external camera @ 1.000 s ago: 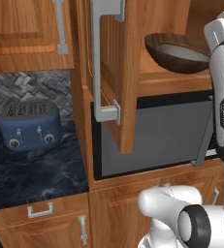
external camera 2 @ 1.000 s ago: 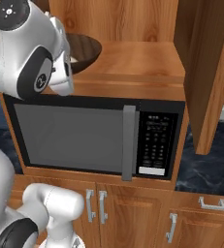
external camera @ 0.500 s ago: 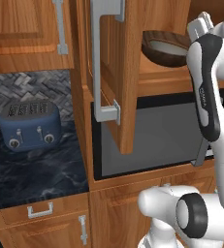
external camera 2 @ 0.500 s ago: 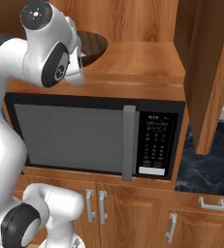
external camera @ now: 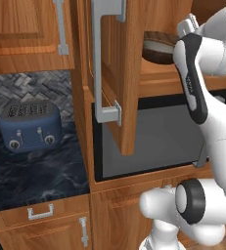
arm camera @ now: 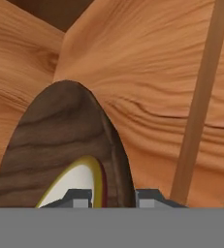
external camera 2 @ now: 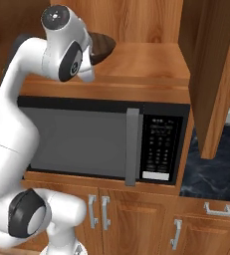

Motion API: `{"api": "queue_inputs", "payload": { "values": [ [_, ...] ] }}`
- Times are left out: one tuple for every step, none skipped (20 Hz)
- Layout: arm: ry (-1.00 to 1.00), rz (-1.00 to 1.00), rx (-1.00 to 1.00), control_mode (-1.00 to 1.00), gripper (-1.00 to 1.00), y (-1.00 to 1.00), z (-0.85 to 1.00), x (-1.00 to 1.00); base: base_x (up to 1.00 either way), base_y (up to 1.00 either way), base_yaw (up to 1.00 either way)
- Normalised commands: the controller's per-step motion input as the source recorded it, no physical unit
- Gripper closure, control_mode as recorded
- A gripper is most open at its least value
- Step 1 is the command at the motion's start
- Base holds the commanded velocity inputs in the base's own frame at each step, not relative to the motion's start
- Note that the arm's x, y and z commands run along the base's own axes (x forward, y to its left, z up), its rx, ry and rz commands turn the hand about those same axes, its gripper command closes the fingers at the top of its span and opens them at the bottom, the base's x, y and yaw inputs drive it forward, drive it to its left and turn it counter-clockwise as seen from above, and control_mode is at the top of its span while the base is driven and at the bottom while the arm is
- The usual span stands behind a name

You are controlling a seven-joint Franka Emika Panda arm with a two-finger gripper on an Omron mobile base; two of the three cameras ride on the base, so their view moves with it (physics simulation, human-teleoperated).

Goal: Pick up the bowls on the counter and stack them on top of one another in the open cabinet. Place the smaller bowl on top of the larger bowl.

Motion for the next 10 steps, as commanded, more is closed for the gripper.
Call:
{"api": "queue_inputs", "payload": {
  "values": [
    [0.00, 0.00, -0.02, -1.00, 1.00, 0.00, -0.11, 0.57, 0.00, 0.00, 0.00],
    [0.00, 0.00, 0.00, -1.00, 1.00, 0.00, -0.05, 0.62, 0.00, 0.00, 0.00],
    [0.00, 0.00, 0.00, -1.00, 1.00, 0.01, -0.03, 0.63, 0.00, 0.00, 0.00],
    [0.00, 0.00, 0.00, -1.00, 1.00, 0.02, -0.03, 0.65, 0.00, 0.00, 0.00],
    [0.00, 0.00, 0.00, -1.00, 1.00, 0.02, -0.04, 0.65, 0.00, 0.00, 0.00],
    [0.00, 0.00, 0.00, -1.00, 1.00, 0.03, -0.06, 0.65, 0.00, 0.00, 0.00],
    [0.00, 0.00, -0.01, -1.00, 1.00, 0.03, -0.06, 0.65, 0.00, 0.00, 0.00],
    [0.00, 0.00, -0.01, -1.00, 1.00, 0.06, -0.05, 0.68, 0.00, 0.00, 0.00],
    [0.00, 0.00, -0.01, -1.00, 1.00, 0.07, -0.06, 0.70, 0.00, 0.00, 0.00],
    [0.00, 0.00, -0.01, -1.00, 1.00, 0.08, -0.07, 0.67, 0.00, 0.00, 0.00]
  ]
}}
